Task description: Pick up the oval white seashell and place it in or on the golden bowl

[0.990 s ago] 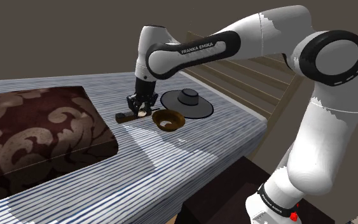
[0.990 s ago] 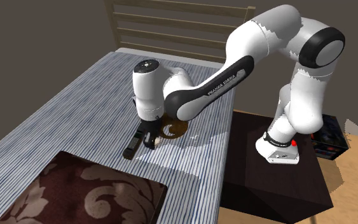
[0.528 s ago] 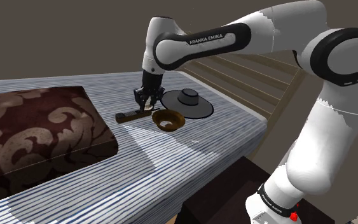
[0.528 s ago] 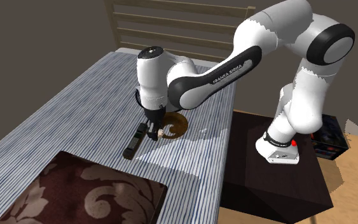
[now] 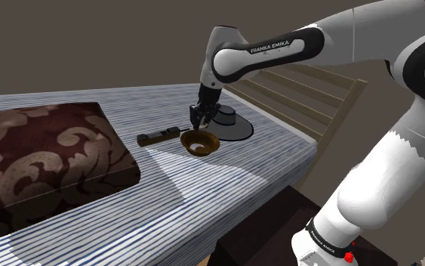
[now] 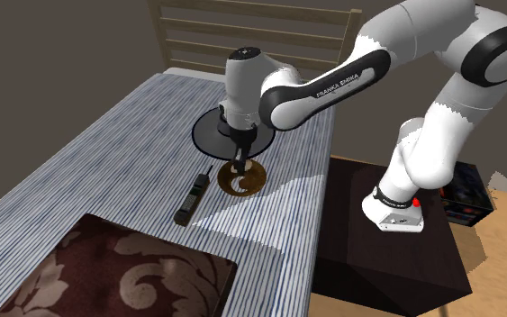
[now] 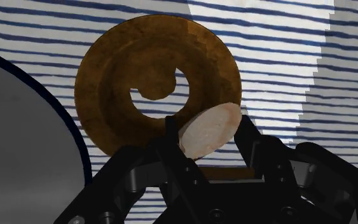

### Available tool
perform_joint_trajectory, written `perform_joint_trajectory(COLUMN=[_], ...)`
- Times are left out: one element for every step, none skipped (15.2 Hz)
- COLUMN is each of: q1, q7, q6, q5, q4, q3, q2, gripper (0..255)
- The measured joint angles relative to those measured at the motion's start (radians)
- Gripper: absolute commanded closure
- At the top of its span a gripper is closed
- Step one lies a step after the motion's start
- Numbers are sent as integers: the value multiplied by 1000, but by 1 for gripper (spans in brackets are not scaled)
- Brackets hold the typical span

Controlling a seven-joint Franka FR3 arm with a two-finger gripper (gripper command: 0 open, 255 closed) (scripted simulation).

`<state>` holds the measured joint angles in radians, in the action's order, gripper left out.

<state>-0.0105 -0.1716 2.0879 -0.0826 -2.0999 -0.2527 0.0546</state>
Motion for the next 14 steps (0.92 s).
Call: perform_joint_trajectory(q1=[-9, -13, -15, -16, -17, -16, -16, -16, -15, -16, -15, -15, -16, -15], q7=[24, 35, 41, 46, 48, 47, 47, 47, 47, 47, 47, 47, 48, 46], q6=[0, 9, 19, 29, 40, 52, 66, 81, 95, 108, 124, 136, 150, 164], q5=[-8, -10, -10, -11, -12, -11, -11, -10, -9, -7, -7, -6, -5, -3], q4=[-27, -42, -51, -63, -73, -80, -89, -97, -106, -111, -123, -127, -134, -139], q3=[11, 16, 19, 21, 21, 20, 19, 19, 18, 18, 18, 18, 18, 17], q2=[26, 32, 30, 32, 31, 26, 21, 14, 8, 0, -5, -12, -20, -28], gripper=[255, 255, 255, 255, 255, 255, 255, 255, 255, 255, 255, 255, 255, 255])
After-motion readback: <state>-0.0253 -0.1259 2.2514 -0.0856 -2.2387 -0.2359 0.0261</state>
